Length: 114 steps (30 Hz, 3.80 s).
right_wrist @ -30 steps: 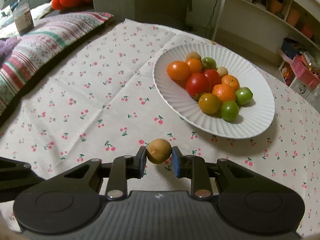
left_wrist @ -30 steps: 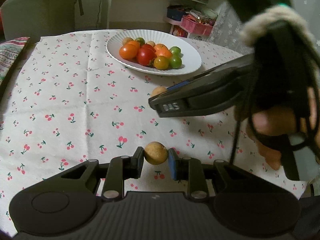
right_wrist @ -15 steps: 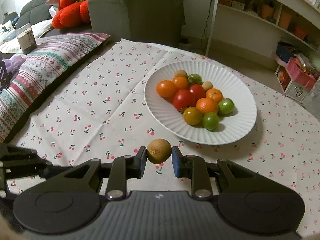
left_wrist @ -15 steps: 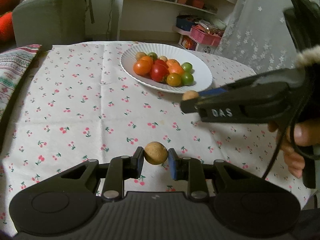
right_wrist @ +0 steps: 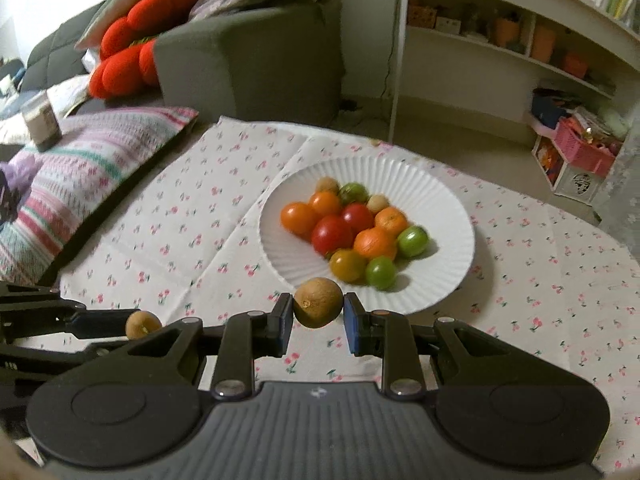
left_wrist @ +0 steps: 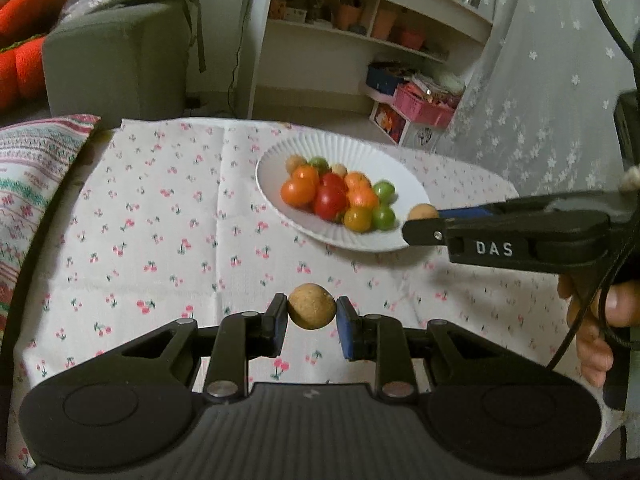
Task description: Organize fruits
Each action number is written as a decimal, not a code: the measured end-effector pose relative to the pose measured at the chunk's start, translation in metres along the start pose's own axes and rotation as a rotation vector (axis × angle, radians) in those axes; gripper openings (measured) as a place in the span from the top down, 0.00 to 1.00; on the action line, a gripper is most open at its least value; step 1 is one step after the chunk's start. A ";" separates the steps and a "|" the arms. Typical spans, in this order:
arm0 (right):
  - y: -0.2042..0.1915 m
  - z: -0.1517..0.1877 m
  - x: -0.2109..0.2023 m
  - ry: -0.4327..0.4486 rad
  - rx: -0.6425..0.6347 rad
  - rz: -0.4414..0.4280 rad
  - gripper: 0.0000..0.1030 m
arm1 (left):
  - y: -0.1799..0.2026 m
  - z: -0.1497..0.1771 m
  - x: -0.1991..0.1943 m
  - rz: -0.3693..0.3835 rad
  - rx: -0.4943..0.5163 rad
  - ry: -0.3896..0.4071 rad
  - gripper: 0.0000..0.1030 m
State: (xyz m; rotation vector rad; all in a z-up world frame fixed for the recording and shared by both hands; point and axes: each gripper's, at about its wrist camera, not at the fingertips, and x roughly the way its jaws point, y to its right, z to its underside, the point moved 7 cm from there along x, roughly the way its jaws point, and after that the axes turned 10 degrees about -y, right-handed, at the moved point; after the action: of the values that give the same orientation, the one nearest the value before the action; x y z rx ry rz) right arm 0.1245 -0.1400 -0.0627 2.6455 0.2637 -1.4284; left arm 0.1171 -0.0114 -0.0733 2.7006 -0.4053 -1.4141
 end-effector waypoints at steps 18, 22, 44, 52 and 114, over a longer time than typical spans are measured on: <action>0.064 -0.013 -0.017 0.064 0.156 0.059 0.77 | 0.011 -0.057 -0.001 -0.033 0.009 0.078 0.90; 0.077 -0.017 -0.014 0.066 0.203 0.074 0.77 | 0.008 -0.074 0.005 -0.035 0.007 0.089 0.90; 0.089 -0.031 0.052 -0.066 0.275 0.060 0.77 | 0.011 -0.092 0.092 0.060 -0.045 -0.069 0.90; 0.079 -0.033 0.066 -0.099 0.260 0.057 0.77 | 0.011 -0.086 0.100 0.036 -0.006 -0.092 0.90; 0.018 0.013 -0.075 0.082 0.335 0.043 0.00 | -0.004 -0.034 -0.079 -0.112 -0.023 0.155 0.11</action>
State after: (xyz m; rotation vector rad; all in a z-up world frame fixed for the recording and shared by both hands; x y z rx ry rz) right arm 0.0769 -0.1668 -0.0069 2.9553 -0.0294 -1.4655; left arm 0.1032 0.0104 0.0087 2.8291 -0.2289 -1.2130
